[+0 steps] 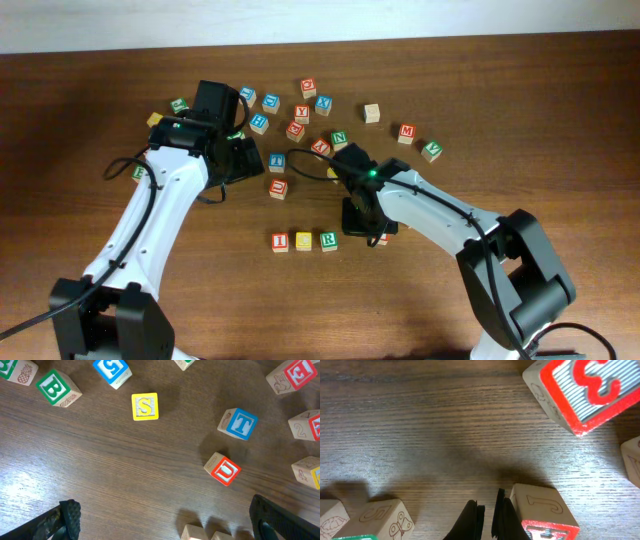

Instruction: Spell out ICRA

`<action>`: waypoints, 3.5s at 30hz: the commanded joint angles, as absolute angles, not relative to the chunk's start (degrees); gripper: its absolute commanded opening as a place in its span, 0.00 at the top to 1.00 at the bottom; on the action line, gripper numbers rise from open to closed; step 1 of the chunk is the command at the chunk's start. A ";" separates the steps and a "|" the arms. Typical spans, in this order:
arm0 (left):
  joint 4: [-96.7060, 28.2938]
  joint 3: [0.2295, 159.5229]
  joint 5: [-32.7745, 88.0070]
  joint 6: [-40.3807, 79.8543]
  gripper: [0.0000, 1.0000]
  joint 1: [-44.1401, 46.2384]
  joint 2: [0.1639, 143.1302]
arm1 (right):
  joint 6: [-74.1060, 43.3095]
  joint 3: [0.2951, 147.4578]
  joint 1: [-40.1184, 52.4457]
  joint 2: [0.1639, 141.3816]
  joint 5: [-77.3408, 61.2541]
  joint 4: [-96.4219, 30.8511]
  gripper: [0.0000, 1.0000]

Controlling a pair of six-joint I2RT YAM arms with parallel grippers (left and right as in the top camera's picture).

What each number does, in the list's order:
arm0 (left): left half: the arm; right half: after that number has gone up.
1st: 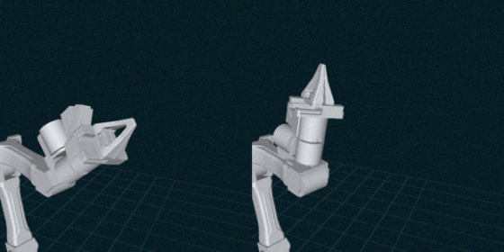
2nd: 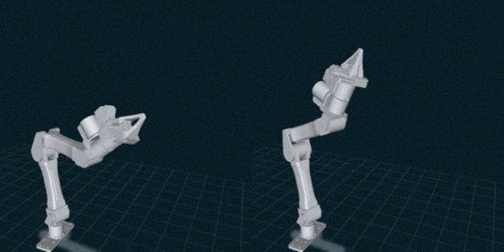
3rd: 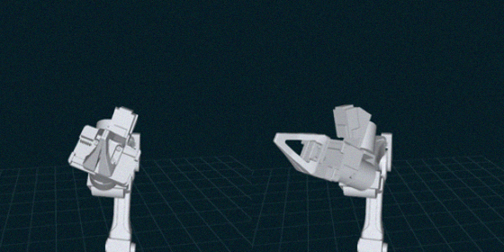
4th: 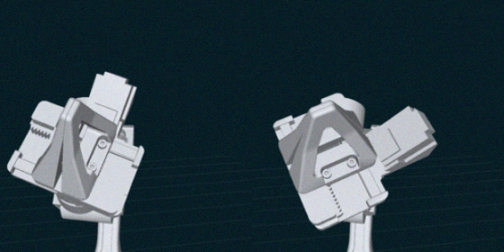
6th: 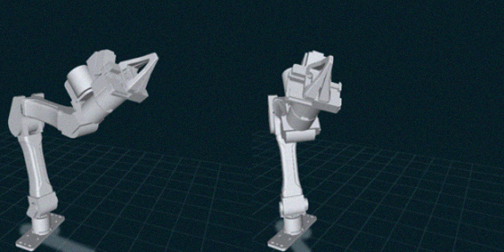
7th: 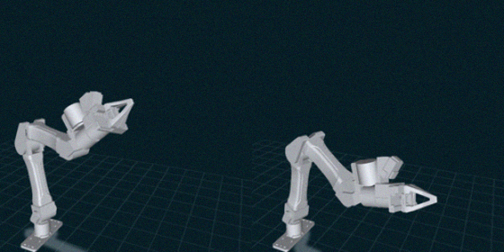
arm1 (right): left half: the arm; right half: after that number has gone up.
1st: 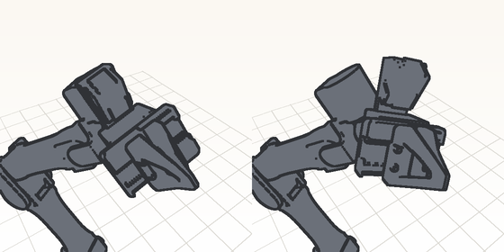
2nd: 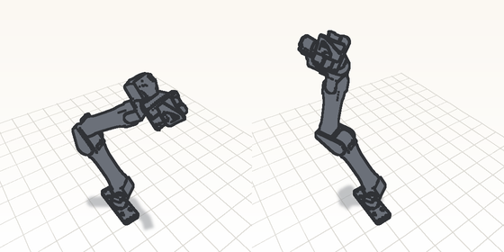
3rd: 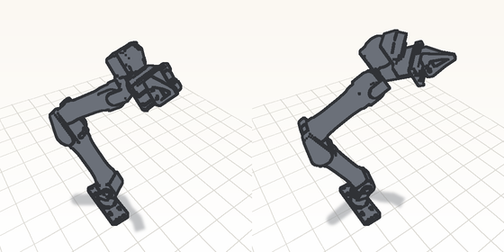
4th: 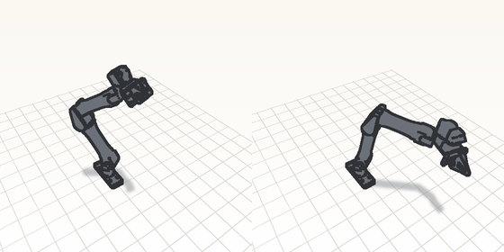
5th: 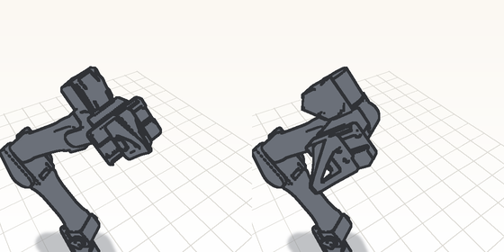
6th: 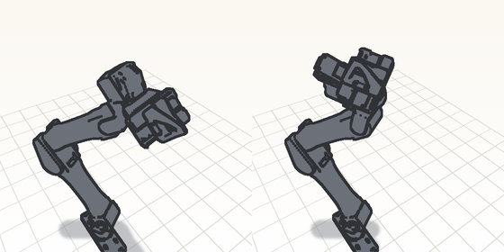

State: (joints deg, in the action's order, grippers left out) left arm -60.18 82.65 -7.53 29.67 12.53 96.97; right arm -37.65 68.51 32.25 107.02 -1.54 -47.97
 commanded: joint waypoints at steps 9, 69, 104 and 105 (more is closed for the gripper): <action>-60.14 83.24 -7.77 30.37 0.01 12.60 96.42 | -32.82 78.28 27.77 99.77 -1.63 -67.46 0.96; -60.14 83.24 -7.77 30.39 0.01 12.60 96.42 | -19.97 58.94 25.15 100.99 -10.07 -45.98 0.76; -60.12 83.24 -7.79 30.39 0.01 12.60 96.42 | 2.57 59.00 0.19 93.08 -40.05 -65.93 0.65; -60.14 83.24 -7.77 30.37 0.01 12.60 96.42 | 2.57 59.00 2.57 91.72 -36.97 -68.12 0.82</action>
